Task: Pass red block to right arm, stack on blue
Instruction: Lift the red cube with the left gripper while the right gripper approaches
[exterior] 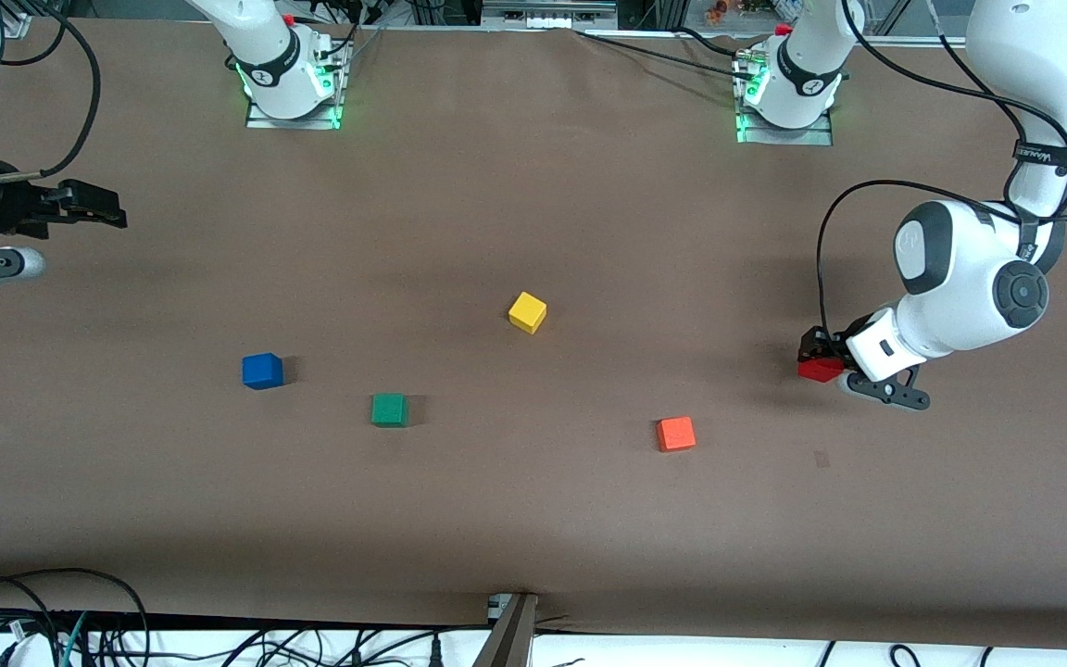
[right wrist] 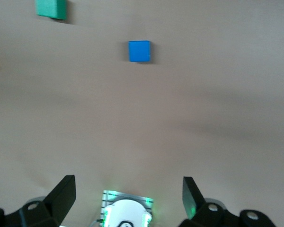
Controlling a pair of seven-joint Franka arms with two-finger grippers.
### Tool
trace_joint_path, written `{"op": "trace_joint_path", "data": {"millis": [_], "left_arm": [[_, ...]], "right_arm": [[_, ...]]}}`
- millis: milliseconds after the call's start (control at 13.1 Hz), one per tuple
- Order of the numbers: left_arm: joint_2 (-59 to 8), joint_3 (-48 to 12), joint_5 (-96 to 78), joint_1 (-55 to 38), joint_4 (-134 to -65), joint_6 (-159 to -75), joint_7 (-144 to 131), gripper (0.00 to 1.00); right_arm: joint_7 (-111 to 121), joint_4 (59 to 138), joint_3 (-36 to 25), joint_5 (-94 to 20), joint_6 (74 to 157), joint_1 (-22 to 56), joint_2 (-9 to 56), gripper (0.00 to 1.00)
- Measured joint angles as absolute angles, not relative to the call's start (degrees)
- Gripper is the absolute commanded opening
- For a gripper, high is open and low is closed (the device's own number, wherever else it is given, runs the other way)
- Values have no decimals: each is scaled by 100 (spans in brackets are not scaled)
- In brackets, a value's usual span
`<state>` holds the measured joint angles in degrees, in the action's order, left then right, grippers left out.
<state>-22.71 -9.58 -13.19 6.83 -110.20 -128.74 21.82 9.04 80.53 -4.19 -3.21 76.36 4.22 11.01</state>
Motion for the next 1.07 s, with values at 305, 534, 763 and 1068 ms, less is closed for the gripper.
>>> {"op": "trace_joint_path", "data": {"millis": [305,534,763,1068], "left_arm": [[-2269,-1259,-3208,674,-10920,-12875,4057,5],[-2312,-1434,-4702,650,-10807,-12842,5524,5],[-2448,-1665,-5670,607,-10472,-12547,6537,4],[-2724,-2319,-6104,582,-9883,-12337,6942,0]], "right_arm": [[898,8057,-419,-1399,7746,421,1412,100],[898,8065,-431,-2211,7779,401,1693,100],[898,8099,-445,-3279,7794,384,2090,100],[898,8119,-454,-4808,7808,380,2751,100]]}}
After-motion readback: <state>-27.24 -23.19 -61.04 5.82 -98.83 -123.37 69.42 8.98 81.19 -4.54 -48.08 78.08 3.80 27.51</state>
